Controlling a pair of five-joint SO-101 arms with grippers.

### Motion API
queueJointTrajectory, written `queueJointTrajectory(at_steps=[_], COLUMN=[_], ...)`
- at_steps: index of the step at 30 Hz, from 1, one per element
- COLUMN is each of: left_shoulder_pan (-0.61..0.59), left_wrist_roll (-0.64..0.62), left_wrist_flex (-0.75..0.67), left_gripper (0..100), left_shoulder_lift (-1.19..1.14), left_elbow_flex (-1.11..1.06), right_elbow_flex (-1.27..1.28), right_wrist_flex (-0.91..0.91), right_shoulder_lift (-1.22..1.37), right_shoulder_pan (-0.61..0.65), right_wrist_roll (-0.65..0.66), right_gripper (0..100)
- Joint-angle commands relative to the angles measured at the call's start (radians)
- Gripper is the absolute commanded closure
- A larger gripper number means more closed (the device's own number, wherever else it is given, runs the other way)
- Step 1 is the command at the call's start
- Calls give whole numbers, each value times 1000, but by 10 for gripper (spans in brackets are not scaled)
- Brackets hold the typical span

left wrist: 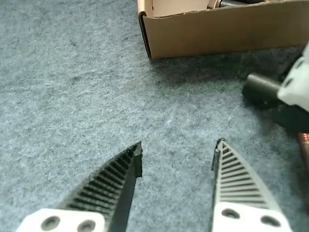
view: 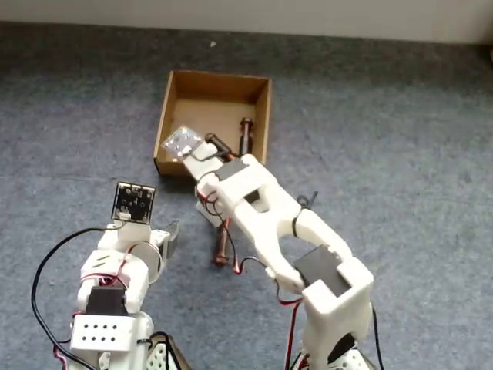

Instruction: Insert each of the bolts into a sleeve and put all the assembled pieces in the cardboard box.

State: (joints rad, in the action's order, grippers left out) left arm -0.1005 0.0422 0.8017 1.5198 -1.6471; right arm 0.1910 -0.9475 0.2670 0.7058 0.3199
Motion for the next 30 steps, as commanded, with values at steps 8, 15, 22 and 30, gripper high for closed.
queueJointTrajectory(at_steps=[8,15,22,30], left_shoulder_pan=[-15,-15,-15,-15], left_wrist_roll=[9,9,9,9], left_wrist_flex=[-23,-23,-23,-23], left_gripper=[752,752,752,752], left_shoulder_lift=[12,12,12,12], left_elbow_flex=[-4,-5,-5,-5], right_elbow_flex=[180,326,325,331], right_wrist_flex=[-183,-104,-99,-102], right_shoulder_lift=[-292,-259,-252,-251], right_shoulder_pan=[-136,-131,-130,-97], right_wrist_roll=[5,5,11,8], right_gripper=[989,904,899,896])
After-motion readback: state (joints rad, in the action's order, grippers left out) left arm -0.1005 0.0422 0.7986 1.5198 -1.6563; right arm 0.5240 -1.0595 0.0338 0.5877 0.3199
